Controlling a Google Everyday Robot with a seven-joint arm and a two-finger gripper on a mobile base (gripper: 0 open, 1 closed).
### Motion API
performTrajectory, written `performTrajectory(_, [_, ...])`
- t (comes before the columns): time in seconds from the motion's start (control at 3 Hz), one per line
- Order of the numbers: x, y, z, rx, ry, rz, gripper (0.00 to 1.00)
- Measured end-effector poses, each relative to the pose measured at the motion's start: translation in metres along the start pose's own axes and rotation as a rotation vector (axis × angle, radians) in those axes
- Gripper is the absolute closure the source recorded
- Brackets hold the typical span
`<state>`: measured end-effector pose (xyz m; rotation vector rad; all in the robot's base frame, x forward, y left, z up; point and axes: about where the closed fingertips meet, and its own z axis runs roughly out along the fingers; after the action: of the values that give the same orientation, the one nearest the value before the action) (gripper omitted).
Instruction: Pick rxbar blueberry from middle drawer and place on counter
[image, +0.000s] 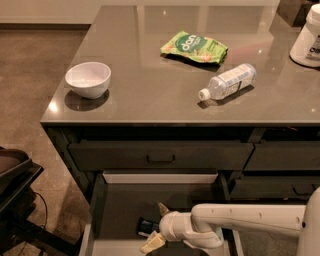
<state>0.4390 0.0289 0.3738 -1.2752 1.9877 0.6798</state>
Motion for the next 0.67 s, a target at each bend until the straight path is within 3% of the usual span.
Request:
performTrajectory(0.33, [0.0063, 0.0063, 0.0053, 0.034, 0.011, -0.017, 0.00])
performTrajectory(0.67, [0.0067, 0.0115, 0.0147, 0.153, -0.043, -0.034, 0.00])
